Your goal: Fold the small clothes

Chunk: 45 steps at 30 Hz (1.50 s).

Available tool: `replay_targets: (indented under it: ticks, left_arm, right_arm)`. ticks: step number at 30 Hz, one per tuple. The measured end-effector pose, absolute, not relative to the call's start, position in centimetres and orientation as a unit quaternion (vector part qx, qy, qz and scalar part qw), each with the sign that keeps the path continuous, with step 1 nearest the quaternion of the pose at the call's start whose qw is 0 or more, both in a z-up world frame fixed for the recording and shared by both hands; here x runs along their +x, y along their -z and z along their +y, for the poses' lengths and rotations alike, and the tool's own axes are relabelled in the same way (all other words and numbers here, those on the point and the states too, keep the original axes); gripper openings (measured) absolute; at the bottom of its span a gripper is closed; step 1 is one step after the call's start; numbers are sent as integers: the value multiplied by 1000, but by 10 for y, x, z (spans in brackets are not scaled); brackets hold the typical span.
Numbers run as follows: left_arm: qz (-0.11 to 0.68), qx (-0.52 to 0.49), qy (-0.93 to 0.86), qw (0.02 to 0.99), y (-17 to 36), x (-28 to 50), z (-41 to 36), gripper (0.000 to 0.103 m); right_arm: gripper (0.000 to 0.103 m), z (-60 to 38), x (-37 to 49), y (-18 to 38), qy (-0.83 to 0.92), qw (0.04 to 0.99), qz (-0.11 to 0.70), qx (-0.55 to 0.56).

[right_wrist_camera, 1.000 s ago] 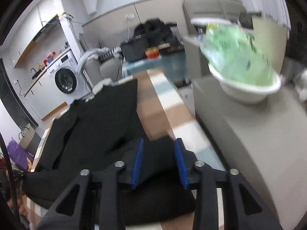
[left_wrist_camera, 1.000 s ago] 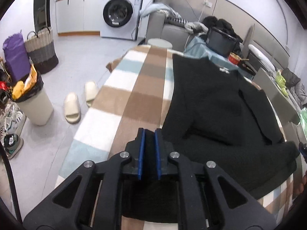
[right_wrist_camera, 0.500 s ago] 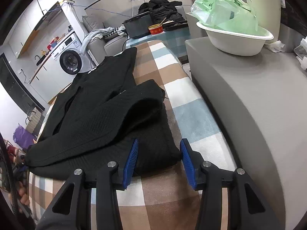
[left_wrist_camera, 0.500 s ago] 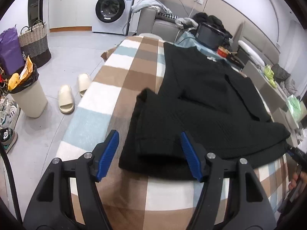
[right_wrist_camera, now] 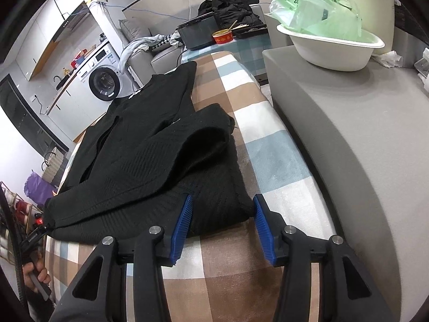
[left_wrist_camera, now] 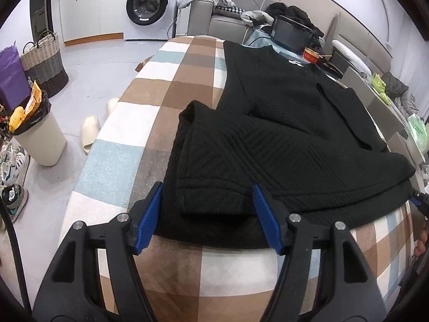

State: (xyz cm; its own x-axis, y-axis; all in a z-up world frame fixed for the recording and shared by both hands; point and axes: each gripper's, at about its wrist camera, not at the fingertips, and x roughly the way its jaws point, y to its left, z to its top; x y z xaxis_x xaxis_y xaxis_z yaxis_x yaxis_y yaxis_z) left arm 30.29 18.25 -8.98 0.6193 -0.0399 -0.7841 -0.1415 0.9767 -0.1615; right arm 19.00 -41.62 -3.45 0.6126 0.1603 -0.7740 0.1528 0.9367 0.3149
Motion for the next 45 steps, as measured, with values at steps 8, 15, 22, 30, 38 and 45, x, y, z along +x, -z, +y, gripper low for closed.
replay_targets:
  ticks: [8, 15, 22, 30, 38, 45]
  left_arm:
    - [438, -109, -22, 892, 94, 307, 185, 64]
    - [431, -103, -17, 896, 95, 308, 184, 49]
    - [425, -105, 0, 899, 94, 307, 185, 15]
    - [433, -89, 6, 897, 92, 290, 178, 12]
    - [436, -83, -5, 896, 90, 235, 174, 12]
    - [440, -65, -23, 896, 86, 178, 163, 12]
  right_arm:
    - [54, -413, 195, 35, -7, 879, 444, 173]
    - [54, -408, 201, 38, -10, 881, 446, 157]
    - [16, -401, 207, 42, -16, 882, 453, 133]
    - [13, -393, 200, 41, -23, 872, 477, 107]
    - [13, -384, 155, 39, -19, 871, 485, 72]
    - [13, -383, 116, 40, -30, 873, 484, 56]
